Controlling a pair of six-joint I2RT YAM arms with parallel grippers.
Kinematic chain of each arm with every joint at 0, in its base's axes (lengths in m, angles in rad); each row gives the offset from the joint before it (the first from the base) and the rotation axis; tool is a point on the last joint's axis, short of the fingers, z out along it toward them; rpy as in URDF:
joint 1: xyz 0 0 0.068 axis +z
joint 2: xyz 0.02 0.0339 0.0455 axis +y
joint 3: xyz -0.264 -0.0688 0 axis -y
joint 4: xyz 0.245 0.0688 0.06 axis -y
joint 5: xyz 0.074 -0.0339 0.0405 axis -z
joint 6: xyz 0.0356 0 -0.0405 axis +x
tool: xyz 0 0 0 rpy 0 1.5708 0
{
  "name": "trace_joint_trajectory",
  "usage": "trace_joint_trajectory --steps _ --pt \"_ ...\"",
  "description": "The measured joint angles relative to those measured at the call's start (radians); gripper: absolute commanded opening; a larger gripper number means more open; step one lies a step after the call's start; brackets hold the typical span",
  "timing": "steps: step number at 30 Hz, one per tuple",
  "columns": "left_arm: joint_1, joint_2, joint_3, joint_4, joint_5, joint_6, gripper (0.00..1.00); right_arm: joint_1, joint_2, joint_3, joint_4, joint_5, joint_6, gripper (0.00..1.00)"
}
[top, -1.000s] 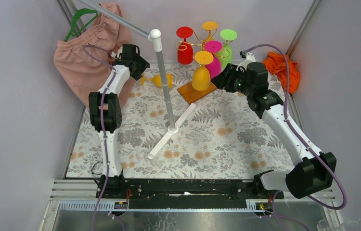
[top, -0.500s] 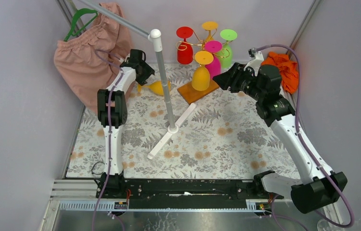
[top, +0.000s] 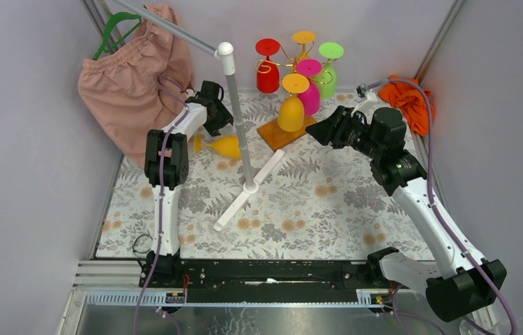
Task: Take the wine glass off the wine glass rack
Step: Pick up the wine glass at the center of the board.
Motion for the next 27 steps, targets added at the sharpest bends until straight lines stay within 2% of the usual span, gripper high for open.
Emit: trace_joint_trajectory --steps 9,15,22,27 --pt "-0.022 -0.120 -0.060 -0.080 -0.074 0.039 0.66 0.000 -0.054 -0.033 -0.002 -0.006 -0.001 0.49" --pt "-0.089 -0.327 -0.129 -0.119 -0.164 0.096 0.67 0.001 -0.084 -0.048 -0.016 -0.011 -0.002 0.50" --pt "-0.235 -0.569 -0.373 -0.125 -0.241 0.129 0.66 0.002 -0.095 -0.070 -0.032 -0.076 -0.002 0.46" --pt "-0.248 -0.689 -0.574 -0.132 -0.275 0.122 0.65 0.012 -0.105 -0.127 -0.074 -0.100 -0.006 0.45"
